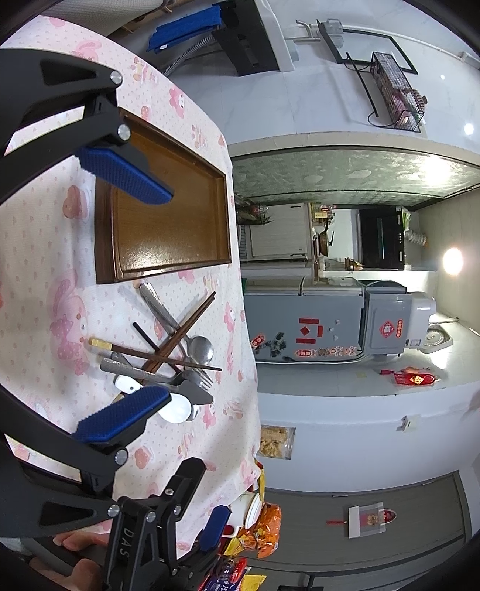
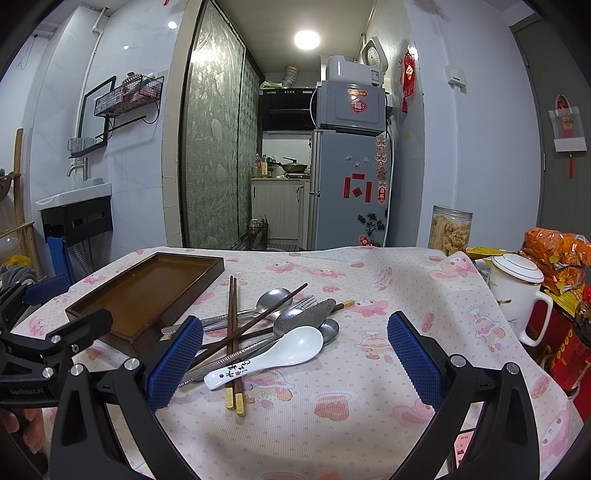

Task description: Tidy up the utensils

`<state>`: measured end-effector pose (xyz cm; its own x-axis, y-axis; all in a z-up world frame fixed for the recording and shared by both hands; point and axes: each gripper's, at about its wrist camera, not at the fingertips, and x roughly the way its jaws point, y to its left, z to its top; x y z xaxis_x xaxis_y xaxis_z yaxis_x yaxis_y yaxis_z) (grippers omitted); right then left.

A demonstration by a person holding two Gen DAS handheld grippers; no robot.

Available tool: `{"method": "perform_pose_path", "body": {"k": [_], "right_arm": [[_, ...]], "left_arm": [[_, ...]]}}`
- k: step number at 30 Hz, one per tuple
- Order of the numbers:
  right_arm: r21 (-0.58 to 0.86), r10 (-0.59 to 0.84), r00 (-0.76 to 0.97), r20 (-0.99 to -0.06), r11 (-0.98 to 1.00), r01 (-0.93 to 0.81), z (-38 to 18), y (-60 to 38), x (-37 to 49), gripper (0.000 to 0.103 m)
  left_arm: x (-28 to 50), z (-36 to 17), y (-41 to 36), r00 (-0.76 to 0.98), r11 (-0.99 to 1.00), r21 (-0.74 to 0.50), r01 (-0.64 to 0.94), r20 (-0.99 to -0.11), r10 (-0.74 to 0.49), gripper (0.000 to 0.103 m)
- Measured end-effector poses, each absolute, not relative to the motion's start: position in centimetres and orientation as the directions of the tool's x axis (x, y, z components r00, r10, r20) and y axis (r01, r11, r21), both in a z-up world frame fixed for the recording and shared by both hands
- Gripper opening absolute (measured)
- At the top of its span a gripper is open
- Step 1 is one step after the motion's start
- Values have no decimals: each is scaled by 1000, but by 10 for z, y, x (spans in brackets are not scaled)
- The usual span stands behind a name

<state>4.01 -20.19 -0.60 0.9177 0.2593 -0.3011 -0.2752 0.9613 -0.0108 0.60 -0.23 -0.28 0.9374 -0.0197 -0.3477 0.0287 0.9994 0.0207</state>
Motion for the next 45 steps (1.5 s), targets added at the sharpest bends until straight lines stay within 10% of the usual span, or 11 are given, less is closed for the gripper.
{"method": "perform_pose_path", "body": {"k": [10,13,27,45], "right_arm": [[56,340,871,-355,938,-343,-5,-210,55,94],[148,409,825,-389,912,-382,7,-223,69,68],[325,511,508,-693,851,-412,-11,-195,186,26],[344,467,393,-792,874,-344,-49,-151,251,18]], "left_arm": [[22,-10,-8,899,991,43,128,-427,-98,99],[35,-13,-14,871,981,68,181,-474,-128,76],[111,-48,-41,601,917,19,399,-760,-246,16],[141,-64,-32,511,921,-31,388,-825,-243,8]]}}
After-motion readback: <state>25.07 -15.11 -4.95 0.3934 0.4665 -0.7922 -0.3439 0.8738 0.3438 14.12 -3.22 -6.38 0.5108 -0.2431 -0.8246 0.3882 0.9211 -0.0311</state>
